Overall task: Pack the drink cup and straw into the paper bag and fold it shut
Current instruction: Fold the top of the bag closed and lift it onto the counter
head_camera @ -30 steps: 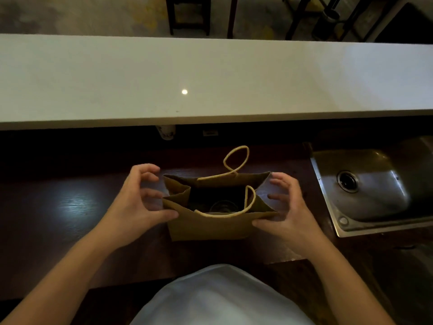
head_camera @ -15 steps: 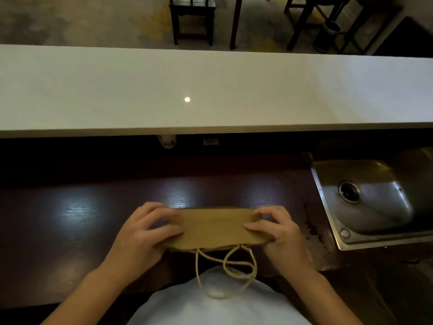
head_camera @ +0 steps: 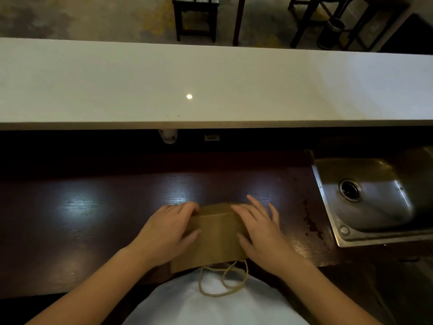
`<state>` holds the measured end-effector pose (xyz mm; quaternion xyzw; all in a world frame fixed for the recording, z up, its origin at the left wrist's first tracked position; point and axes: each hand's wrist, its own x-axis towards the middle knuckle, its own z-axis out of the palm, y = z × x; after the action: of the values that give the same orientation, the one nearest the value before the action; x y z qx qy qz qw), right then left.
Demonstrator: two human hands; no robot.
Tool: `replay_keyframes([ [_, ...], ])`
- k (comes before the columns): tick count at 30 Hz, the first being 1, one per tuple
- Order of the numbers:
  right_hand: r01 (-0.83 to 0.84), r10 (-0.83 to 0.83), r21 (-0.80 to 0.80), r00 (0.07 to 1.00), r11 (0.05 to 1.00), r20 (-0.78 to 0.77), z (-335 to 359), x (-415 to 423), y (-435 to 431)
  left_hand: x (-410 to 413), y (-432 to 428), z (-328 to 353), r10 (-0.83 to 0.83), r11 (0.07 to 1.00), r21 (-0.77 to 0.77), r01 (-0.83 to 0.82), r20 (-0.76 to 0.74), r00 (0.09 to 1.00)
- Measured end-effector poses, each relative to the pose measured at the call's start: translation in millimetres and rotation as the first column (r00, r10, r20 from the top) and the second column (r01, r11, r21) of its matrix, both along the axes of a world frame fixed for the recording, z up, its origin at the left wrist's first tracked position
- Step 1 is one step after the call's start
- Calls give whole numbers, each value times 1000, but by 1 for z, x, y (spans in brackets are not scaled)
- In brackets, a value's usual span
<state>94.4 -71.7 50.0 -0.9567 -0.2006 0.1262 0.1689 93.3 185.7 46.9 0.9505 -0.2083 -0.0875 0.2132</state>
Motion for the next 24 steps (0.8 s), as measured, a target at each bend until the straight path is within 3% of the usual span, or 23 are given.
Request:
replay_keyframes([
  [4, -30, 28, -41, 998, 999, -57, -3, 23, 21, 13, -25, -5, 21, 989, 148, -12, -61, 998],
  [8, 134, -110, 100, 971, 986, -214, -8, 32, 3, 11, -11, -12, 108, 992, 85, -98, -122, 987],
  [11, 158, -99, 166, 943, 973, -317, -15, 25, -9, 1, 6, -20, 157, 987, -7, -161, -180, 971],
  [15, 268, -206, 277, 950, 923, -234, -24, 22, -6, -1, 16, -24, 258, 956, -99, -278, -179, 950],
  [20, 256, -239, 386, 967, 886, -93, -26, 20, 1, -1, 21, -18, 281, 947, -121, -299, -147, 948],
  [24, 220, -232, 235, 972, 947, 22, -19, 22, 6, 1, 7, -10, 232, 967, -91, -236, -50, 971],
])
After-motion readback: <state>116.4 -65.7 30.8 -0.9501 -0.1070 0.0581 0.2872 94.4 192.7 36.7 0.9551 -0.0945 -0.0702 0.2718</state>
